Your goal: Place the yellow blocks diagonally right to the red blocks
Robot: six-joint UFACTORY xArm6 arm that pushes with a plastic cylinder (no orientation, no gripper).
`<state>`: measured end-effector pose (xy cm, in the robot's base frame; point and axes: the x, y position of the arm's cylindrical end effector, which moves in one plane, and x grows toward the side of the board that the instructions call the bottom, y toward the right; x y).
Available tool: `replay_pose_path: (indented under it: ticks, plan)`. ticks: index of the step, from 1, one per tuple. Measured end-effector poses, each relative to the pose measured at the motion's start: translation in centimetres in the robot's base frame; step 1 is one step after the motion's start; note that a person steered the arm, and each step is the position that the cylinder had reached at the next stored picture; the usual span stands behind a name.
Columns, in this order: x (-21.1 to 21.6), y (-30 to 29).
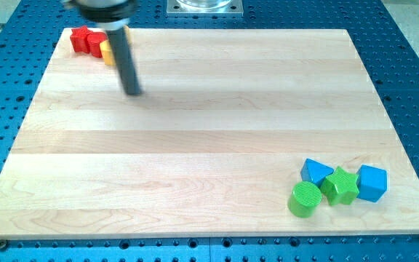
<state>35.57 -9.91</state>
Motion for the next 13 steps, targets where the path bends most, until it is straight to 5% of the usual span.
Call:
replay_pose_path:
  ticks: [2, 3, 6, 8, 10, 11, 12, 13]
  plan:
    - [-12.6, 3.5]
    - [-16.3, -0.3]
    - [-16.3, -9.7]
    - [-5.8, 0.8]
    - [-15.2, -2.6]
    - [-8.4, -4.1]
    - [-2.1, 1.4]
    - [-3.1, -4.5]
